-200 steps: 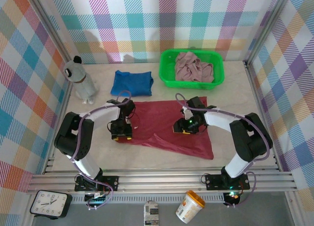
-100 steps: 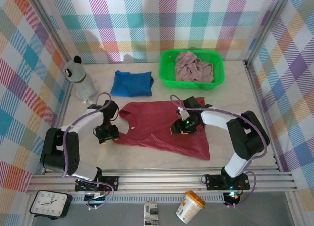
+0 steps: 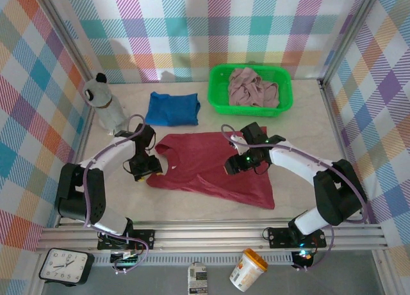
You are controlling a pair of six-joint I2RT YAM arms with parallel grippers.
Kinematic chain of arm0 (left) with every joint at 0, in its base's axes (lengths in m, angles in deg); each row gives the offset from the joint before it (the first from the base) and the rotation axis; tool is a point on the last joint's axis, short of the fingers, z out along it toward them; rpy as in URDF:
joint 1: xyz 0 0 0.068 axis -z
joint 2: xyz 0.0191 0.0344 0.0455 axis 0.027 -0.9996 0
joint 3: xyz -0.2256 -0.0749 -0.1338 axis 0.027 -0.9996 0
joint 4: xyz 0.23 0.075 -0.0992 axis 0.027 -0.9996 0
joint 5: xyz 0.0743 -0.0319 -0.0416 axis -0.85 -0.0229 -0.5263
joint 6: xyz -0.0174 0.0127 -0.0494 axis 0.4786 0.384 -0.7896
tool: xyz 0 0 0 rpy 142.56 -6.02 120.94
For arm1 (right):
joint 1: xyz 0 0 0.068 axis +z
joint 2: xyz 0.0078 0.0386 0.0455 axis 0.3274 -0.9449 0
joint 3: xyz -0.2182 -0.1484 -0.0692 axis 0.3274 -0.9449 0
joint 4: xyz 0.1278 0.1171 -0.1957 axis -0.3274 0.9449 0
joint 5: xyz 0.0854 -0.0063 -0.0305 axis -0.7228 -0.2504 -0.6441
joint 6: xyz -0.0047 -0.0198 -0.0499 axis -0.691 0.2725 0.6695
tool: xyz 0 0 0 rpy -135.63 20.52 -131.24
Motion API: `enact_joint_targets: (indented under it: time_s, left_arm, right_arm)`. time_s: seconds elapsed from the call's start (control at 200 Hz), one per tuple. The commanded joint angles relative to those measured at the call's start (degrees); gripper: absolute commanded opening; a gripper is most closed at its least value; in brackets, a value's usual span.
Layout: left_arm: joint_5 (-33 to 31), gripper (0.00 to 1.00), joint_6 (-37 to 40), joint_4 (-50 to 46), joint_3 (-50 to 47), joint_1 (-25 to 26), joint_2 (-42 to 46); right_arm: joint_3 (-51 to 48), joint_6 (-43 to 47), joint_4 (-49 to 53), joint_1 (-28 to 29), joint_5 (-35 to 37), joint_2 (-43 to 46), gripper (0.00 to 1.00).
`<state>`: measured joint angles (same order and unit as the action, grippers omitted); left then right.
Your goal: Fold and stack the tank tops
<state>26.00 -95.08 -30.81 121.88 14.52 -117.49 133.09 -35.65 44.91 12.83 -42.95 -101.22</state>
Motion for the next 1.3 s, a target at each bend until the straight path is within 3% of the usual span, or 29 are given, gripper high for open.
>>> enact_joint_targets:
  time_s: [0.0,0.065,0.31,0.54,0.71,0.76,0.92,1.295]
  left_arm:
    - [1.48,0.57,-0.29,0.13,0.76,-0.14,-2.08]
    - [1.78,0.55,-0.15,1.16,0.38,-0.14,-2.35]
    - [2.82,0.21,0.67,0.82,-0.06,0.44,-2.0]
    - [0.12,0.0,3.58,-4.1,2.93,1.52,-2.15]
    - [0.15,0.0,2.84,-4.55,3.06,1.62,-1.63]
    - [-0.53,0.15,2.62,-4.47,3.66,1.62,-1.37]
    - [-1.31,0.39,2.78,-5.37,7.82,2.2,-4.42]
    - [-6.45,0.44,2.14,-5.09,9.37,5.41,-11.02]
  right_arm:
    - [1.36,6.3,3.74,1.47,3.15,2.19,0.63]
    - [1.18,8.4,4.38,1.82,4.22,2.67,0.62]
    - [1.17,10.82,5.25,3.45,5.0,1.59,0.62]
    - [1.0,11.57,6.41,4.71,6.9,0.24,0.62]
    - [0.73,11.71,6.9,4.88,7.24,0.0,0.62]
    - [0.73,11.7,7.0,4.88,7.12,0.07,0.62]
    - [1.16,11.98,7.26,4.93,7.28,-0.29,0.62]
    - [0.05,11.57,7.19,4.97,5.87,-0.43,0.62]
